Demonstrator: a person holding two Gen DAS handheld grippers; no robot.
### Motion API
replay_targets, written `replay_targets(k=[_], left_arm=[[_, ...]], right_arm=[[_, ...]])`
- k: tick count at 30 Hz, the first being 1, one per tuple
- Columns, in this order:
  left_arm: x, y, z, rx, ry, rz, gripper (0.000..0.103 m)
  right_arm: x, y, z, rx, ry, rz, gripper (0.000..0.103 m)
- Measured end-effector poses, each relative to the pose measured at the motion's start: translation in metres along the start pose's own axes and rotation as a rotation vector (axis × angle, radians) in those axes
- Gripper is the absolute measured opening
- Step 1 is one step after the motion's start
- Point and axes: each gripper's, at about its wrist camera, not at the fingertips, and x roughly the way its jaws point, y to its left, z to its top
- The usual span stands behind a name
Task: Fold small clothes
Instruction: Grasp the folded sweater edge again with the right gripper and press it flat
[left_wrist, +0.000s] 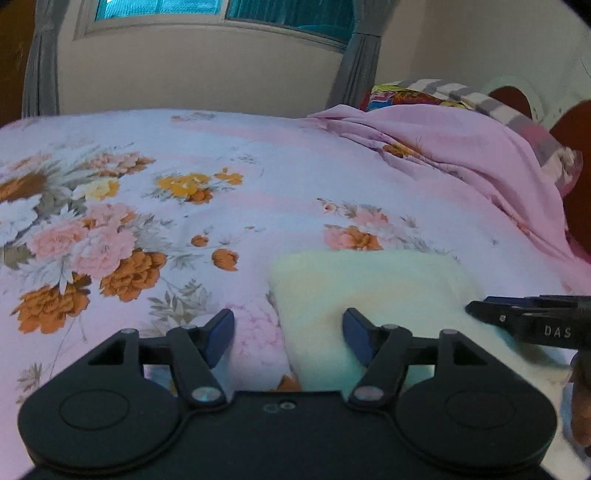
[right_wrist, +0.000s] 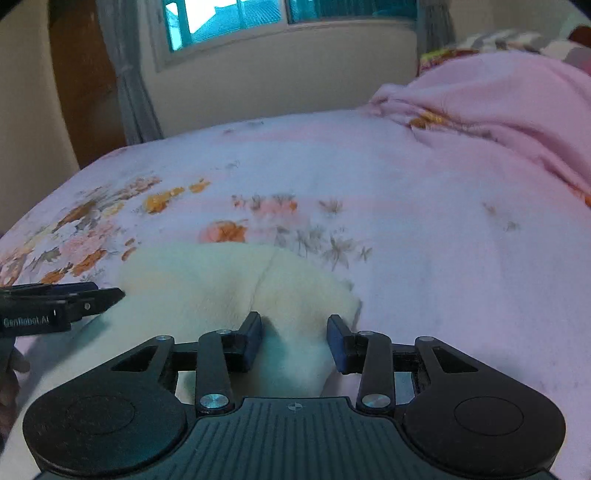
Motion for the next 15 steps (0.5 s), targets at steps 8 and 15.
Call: replay_targets(k=[8, 15], left_arm=[[-0.09, -0.005, -0.055, -0.039, -0.011, -0.056, 0.065], [-0.169, -0.041, -0.144, -0.079, -0.044, -0.031, 0.065]], right_arm=[[-0.102, 0.012, -0.045, 0.003, -0.07, 0.093, 0.039], [-0.171, 0.013, -0.129, 0.222, -0.038, 0.2, 0.039]])
